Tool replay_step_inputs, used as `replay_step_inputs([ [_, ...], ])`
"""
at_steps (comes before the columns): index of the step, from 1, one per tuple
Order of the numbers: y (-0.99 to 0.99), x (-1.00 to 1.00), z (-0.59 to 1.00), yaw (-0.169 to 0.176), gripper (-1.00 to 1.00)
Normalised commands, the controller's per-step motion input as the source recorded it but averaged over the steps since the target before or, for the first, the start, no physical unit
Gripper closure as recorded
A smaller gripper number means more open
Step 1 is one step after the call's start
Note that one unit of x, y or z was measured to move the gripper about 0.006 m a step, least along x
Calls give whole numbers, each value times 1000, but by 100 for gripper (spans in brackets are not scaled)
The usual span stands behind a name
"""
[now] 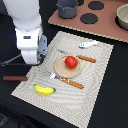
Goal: Interact with the objects in diverse but meaningful ways.
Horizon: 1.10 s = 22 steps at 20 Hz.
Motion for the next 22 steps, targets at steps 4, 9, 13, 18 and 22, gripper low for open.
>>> replay_step_inputs([
  [4, 0, -56, -246, 2, -100],
  [9, 0, -34, -175, 0, -100],
  [13, 0, -28, -158, 2, 100],
  [18, 0, -57, -168, 6, 100],
  [22, 0, -87, -193, 8, 100],
])
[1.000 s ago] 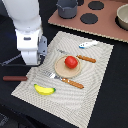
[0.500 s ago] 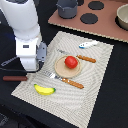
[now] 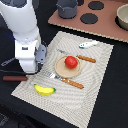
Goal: Interact with the objects in diverse but meaningful ways.
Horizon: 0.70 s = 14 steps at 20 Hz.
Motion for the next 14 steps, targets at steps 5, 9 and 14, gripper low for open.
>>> replay_step_inputs([
  [5, 0, -110, -223, 7, 100],
  [9, 0, -89, -221, 6, 100],
  [14, 0, -39, -177, 8, 100],
])
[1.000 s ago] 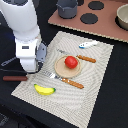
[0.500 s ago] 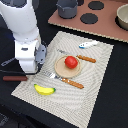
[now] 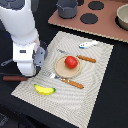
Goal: Interact with the objects in diverse but meaningful ways.
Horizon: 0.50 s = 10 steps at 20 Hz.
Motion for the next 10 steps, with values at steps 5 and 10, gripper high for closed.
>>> replay_step_inputs([
  [5, 0, -82, -131, 7, 100],
  [10, 160, -199, 461, 47, 100],
])
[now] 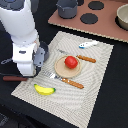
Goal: Interact with the objects in diverse but meaningful ways.
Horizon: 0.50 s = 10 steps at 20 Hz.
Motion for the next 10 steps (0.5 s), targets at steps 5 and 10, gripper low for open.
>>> replay_step_inputs([
  [5, 353, -212, 1000, 2, 100],
  [10, 235, 45, 997, 6, 100],
])
